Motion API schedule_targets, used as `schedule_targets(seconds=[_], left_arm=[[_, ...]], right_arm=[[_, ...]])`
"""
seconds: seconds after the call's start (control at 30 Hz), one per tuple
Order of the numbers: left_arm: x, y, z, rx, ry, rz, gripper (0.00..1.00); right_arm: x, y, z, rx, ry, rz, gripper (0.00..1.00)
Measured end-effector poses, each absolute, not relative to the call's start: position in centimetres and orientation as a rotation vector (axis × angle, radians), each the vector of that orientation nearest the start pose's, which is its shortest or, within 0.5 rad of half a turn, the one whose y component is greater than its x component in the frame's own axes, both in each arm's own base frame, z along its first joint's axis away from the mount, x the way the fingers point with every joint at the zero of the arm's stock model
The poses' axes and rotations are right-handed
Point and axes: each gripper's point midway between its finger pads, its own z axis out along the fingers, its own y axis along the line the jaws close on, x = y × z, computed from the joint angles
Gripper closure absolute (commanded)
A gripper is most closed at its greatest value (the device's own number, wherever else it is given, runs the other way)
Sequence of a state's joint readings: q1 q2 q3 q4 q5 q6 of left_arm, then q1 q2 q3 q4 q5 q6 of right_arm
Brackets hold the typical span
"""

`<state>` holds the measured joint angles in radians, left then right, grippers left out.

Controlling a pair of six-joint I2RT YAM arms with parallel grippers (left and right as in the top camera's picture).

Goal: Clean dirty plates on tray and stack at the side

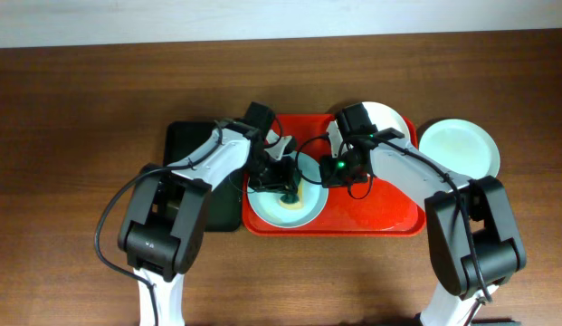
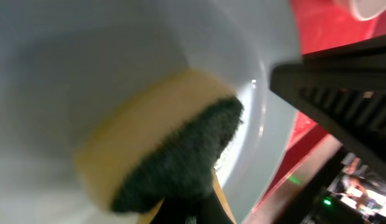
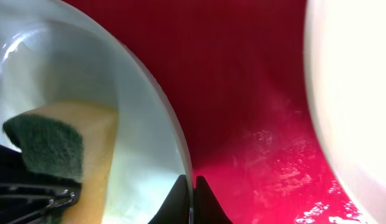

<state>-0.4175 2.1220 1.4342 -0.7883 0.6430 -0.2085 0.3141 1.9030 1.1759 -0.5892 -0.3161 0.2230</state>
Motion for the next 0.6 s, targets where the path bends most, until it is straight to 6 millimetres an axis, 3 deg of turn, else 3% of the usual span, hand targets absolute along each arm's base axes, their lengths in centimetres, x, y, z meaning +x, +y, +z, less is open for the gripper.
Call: schedule_targets(seconds=[0.17, 0.27, 0.4, 0.6], left_arm=[[34.8, -24.4, 2.8, 0.308, 3.037, -1.018, 1.0], [35.1, -22.3, 2.4, 0.271, 3.075, -0.855, 1.0], [35.4, -20.9, 1.8, 0.288, 3.093, -0.642, 1.0], [35.7, -20.8, 1.2, 0.366, 3.055, -0.403, 1.0]], right_arm=[[35.3, 17.3, 1.6, -0.196, 2.925, 0.568, 0.96], [35.2, 17.4, 1.6, -0.197, 2.924, 0.574, 0.96], [35.3, 17.4, 1.6, -0.197, 2.922, 0.578, 0.96], [35.3, 17.4, 1.6, -0.198, 2.921, 0.577, 0.96]])
